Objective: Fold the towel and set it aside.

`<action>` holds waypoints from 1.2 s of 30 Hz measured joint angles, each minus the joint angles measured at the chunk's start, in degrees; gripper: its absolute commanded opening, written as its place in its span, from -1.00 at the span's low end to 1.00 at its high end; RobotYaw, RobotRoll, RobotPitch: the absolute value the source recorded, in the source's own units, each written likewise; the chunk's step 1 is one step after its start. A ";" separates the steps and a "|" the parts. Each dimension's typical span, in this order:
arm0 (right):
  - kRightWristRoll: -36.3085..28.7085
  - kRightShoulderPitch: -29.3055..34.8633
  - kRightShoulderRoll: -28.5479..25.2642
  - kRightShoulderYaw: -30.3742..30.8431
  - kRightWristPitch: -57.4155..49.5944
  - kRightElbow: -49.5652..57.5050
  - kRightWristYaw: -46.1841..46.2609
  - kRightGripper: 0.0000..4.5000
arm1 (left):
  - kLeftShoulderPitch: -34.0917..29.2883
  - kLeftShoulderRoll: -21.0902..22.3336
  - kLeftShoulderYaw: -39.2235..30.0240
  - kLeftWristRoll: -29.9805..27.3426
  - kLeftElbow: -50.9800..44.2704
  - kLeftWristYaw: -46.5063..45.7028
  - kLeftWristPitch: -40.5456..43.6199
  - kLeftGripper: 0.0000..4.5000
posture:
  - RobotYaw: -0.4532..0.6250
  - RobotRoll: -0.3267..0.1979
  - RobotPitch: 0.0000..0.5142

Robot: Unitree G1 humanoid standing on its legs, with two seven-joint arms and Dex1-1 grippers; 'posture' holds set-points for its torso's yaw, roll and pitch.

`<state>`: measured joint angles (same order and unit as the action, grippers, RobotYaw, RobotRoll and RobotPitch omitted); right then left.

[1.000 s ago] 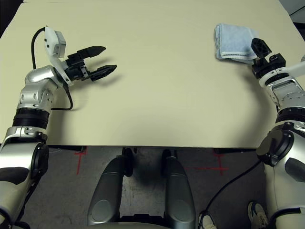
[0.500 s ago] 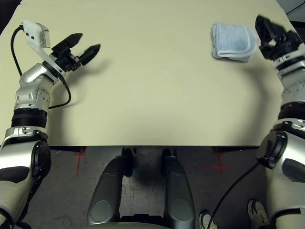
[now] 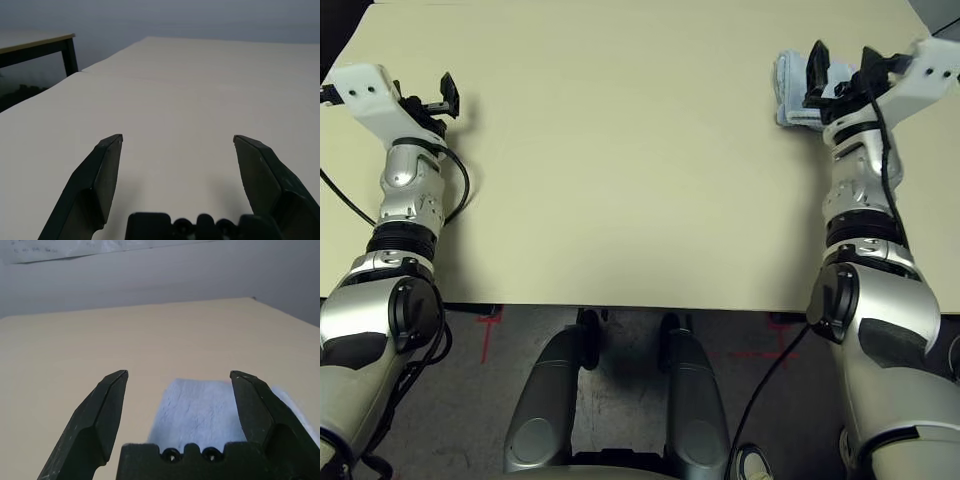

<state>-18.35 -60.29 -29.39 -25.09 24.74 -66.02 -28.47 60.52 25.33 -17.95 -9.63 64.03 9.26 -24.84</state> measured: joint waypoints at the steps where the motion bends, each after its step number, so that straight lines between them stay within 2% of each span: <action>1: 0.02 0.00 0.09 0.04 0.09 -0.27 -0.94 0.98 | 0.00 0.00 -0.05 -0.34 0.28 1.87 -0.43 1.00 | -0.15 0.25 0.19; 11: 0.66 2.17 1.91 0.07 1.10 -3.06 -1.98 0.98 | -0.02 1.84 -0.04 -0.91 2.31 11.37 -1.37 1.00 | -0.13 0.25 0.17; 21: 2.03 1.10 2.21 1.78 1.36 -3.05 0.28 0.98 | -0.89 3.22 -0.23 -1.42 2.28 12.67 -0.53 1.00 | -0.12 0.25 0.13; 22: 2.04 0.88 2.21 1.83 1.37 -3.05 0.58 0.98 | -0.92 3.22 -0.38 -1.46 2.28 12.55 -0.52 1.00 | -0.12 0.25 -1.00; 36: 2.07 0.78 2.21 1.85 1.42 -3.05 0.88 0.98 | -0.94 3.39 -1.00 -1.51 2.28 12.46 -0.52 1.00 | -0.20 0.25 -1.00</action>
<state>-16.29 -59.50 -27.19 -23.25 26.16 -69.07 -27.58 59.58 28.72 -18.95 -11.14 66.31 21.72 -25.37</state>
